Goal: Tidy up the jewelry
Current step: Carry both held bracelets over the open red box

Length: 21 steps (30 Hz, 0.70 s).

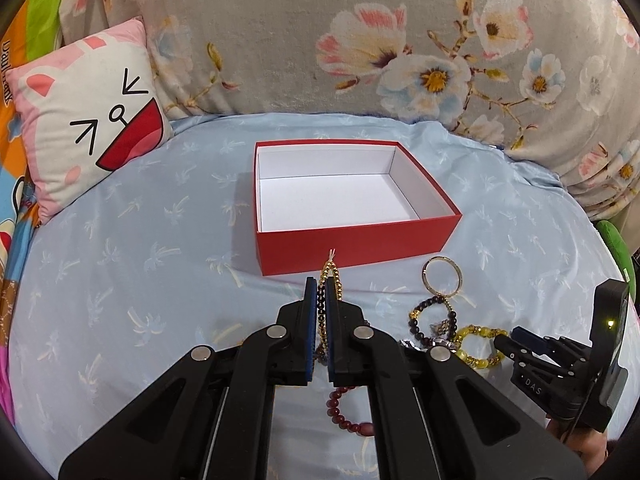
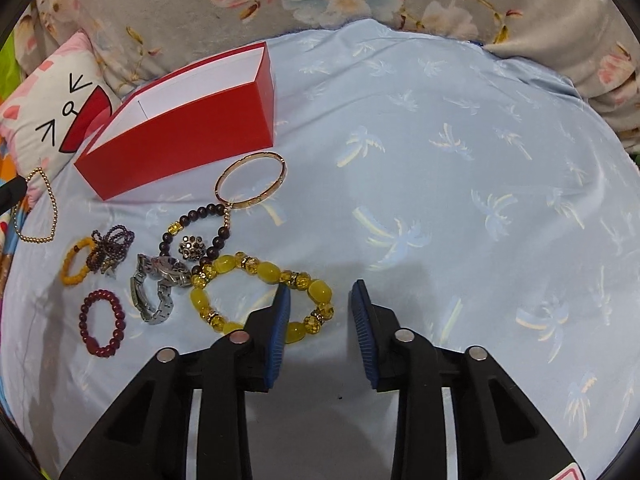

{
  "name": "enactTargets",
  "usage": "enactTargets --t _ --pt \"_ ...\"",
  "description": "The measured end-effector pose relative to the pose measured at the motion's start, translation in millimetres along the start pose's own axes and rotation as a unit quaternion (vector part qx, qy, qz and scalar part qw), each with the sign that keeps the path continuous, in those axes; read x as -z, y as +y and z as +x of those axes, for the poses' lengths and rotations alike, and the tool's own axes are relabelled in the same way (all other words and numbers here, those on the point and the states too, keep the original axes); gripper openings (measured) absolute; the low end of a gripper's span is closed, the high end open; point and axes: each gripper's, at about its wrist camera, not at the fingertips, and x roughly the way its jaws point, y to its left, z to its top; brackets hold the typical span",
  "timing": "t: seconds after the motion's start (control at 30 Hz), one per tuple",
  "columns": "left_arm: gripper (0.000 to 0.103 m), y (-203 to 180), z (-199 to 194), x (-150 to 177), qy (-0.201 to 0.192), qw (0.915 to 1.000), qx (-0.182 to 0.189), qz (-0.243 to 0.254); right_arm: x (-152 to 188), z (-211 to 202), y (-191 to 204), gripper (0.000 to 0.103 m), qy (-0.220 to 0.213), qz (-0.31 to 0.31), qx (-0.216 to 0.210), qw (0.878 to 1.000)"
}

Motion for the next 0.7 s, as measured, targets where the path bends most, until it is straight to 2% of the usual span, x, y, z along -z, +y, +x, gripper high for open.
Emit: enactTargets --t 0.07,0.2,0.33,0.7 --pt "0.004 -0.6 0.7 0.2 0.001 1.0 0.0 -0.001 -0.6 1.2 2.3 0.011 0.0 -0.007 0.004 1.0" --pt "0.004 -0.4 0.9 0.1 0.0 1.0 0.0 0.0 -2.8 -0.7 2.1 0.011 0.0 -0.001 -0.005 1.0" --pt "0.004 1.5 0.4 -2.7 -0.003 1.0 -0.002 -0.002 -15.0 -20.2 6.9 0.011 -0.027 -0.001 -0.017 0.999" --pt "0.004 8.1 -0.1 -49.6 -0.03 0.9995 0.001 0.006 -98.1 -82.8 39.4 0.011 -0.123 -0.04 -0.051 0.99"
